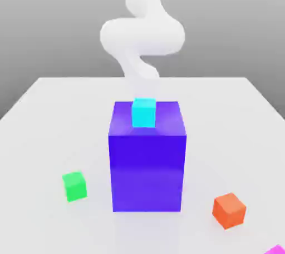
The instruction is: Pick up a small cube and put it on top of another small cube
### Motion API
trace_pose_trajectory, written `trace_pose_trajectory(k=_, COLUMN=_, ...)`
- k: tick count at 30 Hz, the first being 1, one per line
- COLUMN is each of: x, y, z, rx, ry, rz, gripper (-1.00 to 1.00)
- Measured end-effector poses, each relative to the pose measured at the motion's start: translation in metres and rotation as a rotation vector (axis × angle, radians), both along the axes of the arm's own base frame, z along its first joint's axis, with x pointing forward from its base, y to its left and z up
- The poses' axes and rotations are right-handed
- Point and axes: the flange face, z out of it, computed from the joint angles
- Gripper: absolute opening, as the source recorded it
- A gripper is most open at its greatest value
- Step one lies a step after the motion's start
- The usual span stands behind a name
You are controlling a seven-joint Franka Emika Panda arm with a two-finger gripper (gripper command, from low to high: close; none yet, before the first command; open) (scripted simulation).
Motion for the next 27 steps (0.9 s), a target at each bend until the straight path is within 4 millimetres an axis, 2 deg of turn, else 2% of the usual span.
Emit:
trace_pose_trajectory(k=7, x=0.081, y=0.045, z=-0.077, rx=-0.054, ry=0.159, rz=0.086, gripper=0.0)
trace_pose_trajectory(k=14, x=0.139, y=0.097, z=-0.171, rx=-0.102, ry=0.311, rz=0.182, gripper=0.0)
trace_pose_trajectory(k=21, x=0.171, y=0.157, z=-0.281, rx=-0.145, ry=0.46, rz=0.296, gripper=0.0)
trace_pose_trajectory(k=27, x=0.178, y=0.199, z=-0.383, rx=-0.17, ry=0.589, rz=0.38, gripper=0.0)
